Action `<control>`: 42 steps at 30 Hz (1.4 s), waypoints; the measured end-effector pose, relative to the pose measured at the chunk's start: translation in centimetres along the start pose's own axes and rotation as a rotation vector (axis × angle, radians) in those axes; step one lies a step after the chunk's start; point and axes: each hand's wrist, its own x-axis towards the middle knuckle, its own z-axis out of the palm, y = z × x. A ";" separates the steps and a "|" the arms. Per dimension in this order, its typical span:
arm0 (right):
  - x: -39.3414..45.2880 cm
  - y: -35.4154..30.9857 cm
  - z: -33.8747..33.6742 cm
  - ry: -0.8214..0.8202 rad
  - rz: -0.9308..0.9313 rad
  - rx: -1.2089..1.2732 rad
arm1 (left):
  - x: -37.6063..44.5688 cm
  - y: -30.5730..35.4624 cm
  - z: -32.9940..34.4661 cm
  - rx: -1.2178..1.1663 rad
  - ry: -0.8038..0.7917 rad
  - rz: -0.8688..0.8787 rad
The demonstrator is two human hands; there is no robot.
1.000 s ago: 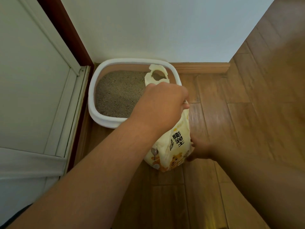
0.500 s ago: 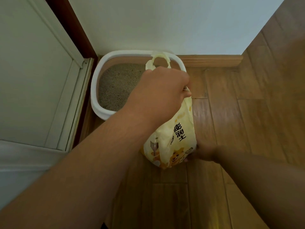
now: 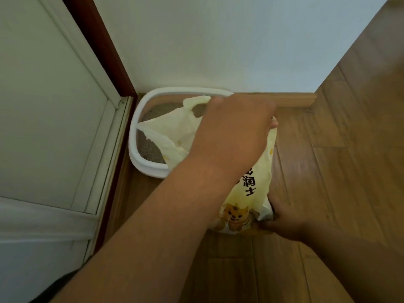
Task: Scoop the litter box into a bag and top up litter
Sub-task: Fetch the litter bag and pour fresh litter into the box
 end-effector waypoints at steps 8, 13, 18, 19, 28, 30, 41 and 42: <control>-4.4 -3.1 -3.0 0.213 0.079 -0.180 | 1.2 -1.0 -2.5 -0.119 0.006 -0.096; -5.8 -5.5 -5.6 0.184 0.136 -0.344 | 1.2 -1.4 -2.2 -0.152 0.045 -0.152; -6.1 -6.0 -6.0 0.118 0.189 -0.286 | 1.4 -2.5 -1.0 -0.039 0.075 -0.163; -6.2 -6.2 -5.7 0.102 0.186 -0.244 | 1.5 -2.6 -0.8 -0.046 0.070 -0.179; -5.1 -6.6 -5.3 0.239 0.237 -0.180 | 1.5 -5.0 -0.2 -0.238 0.029 -0.344; -4.9 -7.0 -5.4 0.238 0.276 -0.161 | 1.4 -5.1 -0.2 -0.238 0.024 -0.351; -4.2 -8.3 -6.1 0.145 0.289 -0.363 | 2.4 -5.5 2.4 -0.295 0.071 -0.392; -4.1 -8.4 -6.0 0.153 0.292 -0.378 | 2.3 -5.6 2.7 -0.308 0.090 -0.397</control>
